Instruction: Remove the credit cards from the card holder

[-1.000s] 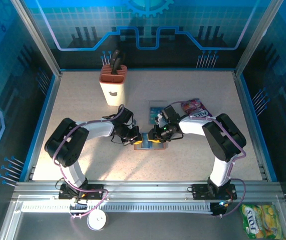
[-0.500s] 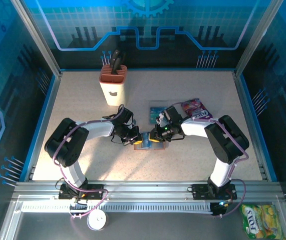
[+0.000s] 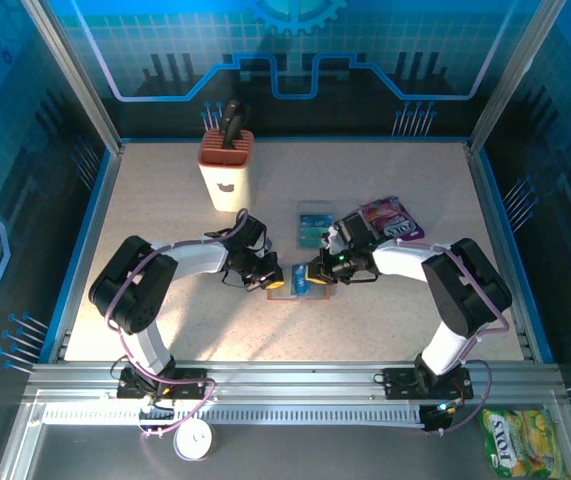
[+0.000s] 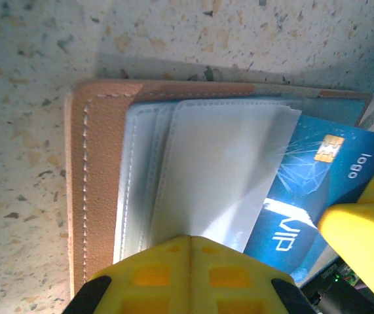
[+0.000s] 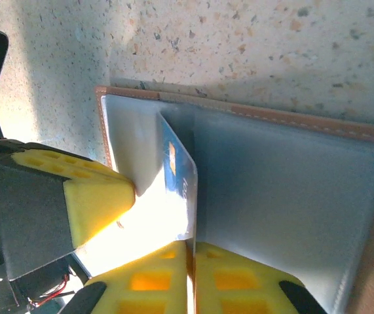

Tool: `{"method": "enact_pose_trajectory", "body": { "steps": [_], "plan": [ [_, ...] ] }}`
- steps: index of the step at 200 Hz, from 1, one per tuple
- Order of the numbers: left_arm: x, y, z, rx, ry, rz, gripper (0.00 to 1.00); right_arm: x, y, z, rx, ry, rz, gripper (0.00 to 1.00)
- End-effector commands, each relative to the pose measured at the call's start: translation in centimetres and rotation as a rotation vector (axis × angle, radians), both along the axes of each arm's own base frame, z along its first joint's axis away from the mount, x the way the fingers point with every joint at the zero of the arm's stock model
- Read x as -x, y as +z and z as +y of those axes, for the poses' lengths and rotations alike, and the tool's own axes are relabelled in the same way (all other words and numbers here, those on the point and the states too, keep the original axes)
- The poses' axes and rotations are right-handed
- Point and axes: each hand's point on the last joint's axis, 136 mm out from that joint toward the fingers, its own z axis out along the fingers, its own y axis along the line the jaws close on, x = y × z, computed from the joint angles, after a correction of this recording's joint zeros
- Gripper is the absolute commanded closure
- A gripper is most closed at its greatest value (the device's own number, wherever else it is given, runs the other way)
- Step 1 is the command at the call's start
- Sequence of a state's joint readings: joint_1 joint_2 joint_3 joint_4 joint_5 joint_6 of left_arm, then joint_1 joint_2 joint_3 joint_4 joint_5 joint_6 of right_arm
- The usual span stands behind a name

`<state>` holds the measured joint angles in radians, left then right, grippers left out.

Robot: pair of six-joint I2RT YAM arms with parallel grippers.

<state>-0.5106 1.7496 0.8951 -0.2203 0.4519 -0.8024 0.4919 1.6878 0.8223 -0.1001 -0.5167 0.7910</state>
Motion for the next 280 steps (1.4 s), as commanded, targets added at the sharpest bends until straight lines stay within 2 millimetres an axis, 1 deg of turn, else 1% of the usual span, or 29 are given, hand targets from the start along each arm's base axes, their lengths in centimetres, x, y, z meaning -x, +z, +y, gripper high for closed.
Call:
{"method": "enact_pose_trajectory", "body": {
  "steps": [1,28,49,71,80,82,85,114,132,154,180,199,215,243,256,280],
  "plan": [
    [0.2,-0.4,0.4,-0.034,-0.011,0.016,1.0,0.4,0.1,-1.4,0.043,0.001,-0.011,0.9],
    [0.0,0.3,0.3,-0.025,-0.01,0.001,1.0,0.1,0.9,-1.7,0.048,0.013,-0.042,0.9],
    [-0.3,1.0,-0.1,-0.003,-0.008,-0.01,0.96,-0.3,1.6,-1.7,0.054,0.03,-0.072,0.91],
    [-0.6,1.8,-0.5,0.023,-0.002,-0.02,0.94,-0.6,2.7,-1.8,0.068,0.061,-0.128,0.9],
    [-0.7,2.1,-0.5,0.026,-0.002,-0.026,0.94,-0.3,2.5,-2.2,0.099,0.088,-0.137,0.89],
    [-0.7,2.1,-0.5,0.026,-0.003,-0.027,0.94,-0.9,3.2,-2.1,0.097,0.09,-0.159,0.89],
    [-0.7,2.2,-0.6,0.027,-0.004,-0.03,0.94,-1.0,3.5,-2.1,0.105,0.098,-0.173,0.9],
    [-1.0,2.8,-0.5,0.026,-0.004,-0.048,0.93,-1.4,4.8,-3.0,0.188,0.202,-0.287,0.93],
    [-1.2,3.0,-0.5,0.025,0.0,-0.06,0.9,-1.4,5.9,-3.2,0.216,0.296,-0.385,0.96],
    [-1.5,3.5,-0.3,0.024,0.009,-0.082,0.88,-1.7,6.6,-3.8,0.291,0.415,-0.492,0.98],
    [-1.8,3.6,0.2,-0.009,0.009,-0.11,0.87,-2.3,6.8,-4.8,0.4,0.555,-0.553,1.0],
    [-1.9,3.9,0.5,-0.023,0.002,-0.134,0.85,-3.5,6.6,-5.7,0.498,0.638,-0.567,1.0],
    [-2.0,4.2,0.7,-0.022,0.006,-0.154,0.83,-3.8,7.0,-5.4,0.509,0.745,-0.6,1.0],
    [-2.2,4.3,1.0,-0.023,0.019,-0.165,0.83,-4.8,8.0,-5.0,0.573,0.91,-0.71,1.0],
    [-2.2,4.3,1.1,-0.024,0.024,-0.166,0.83,-5.6,8.1,-5.3,0.629,0.963,-0.724,1.0],
    [-2.2,4.7,1.2,-0.013,0.028,-0.183,0.83,-7.0,8.2,-6.6,0.713,1.037,-0.676,1.0]
  ]
}}
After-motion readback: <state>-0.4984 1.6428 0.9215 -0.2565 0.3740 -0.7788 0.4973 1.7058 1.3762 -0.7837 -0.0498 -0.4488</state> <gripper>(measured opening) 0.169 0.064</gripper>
